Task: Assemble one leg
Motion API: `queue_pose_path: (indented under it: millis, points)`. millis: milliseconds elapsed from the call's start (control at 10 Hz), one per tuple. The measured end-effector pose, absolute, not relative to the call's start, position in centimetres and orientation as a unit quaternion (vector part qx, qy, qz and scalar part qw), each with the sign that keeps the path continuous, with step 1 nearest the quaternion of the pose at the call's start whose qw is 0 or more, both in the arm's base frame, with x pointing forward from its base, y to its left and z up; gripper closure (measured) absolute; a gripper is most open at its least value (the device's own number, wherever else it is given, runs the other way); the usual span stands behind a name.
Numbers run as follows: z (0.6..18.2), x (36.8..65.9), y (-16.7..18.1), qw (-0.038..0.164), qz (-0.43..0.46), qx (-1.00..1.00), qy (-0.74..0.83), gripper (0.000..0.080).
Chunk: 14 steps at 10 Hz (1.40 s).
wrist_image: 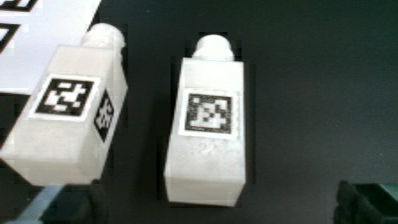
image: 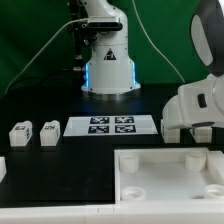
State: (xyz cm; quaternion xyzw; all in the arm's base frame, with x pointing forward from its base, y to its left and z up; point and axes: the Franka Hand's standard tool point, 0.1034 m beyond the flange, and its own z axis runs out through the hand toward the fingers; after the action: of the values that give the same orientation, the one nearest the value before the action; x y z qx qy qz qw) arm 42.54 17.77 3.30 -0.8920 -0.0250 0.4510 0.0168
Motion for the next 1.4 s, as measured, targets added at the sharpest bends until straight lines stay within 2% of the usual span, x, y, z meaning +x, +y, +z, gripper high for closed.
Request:
queue_pose_path:
  millis: [600, 1100, 1200, 1300, 1400]
  points:
    - [1.1, 38.4, 18.0, 0.003, 0.474, -0.88, -0.027, 0.0151]
    - [0.9, 38.1, 17.9, 0.001, 0.479, -0.878, -0.025, 0.0163]
    - [0.8, 38.1, 17.9, 0.001, 0.479, -0.878, -0.025, 0.0331]
    - [0.9, 38.1, 17.9, 0.001, 0.479, -0.878, -0.025, 0.0331]
    - [0.9, 38.1, 17.9, 0.001, 0.479, -0.878, -0.025, 0.0513]
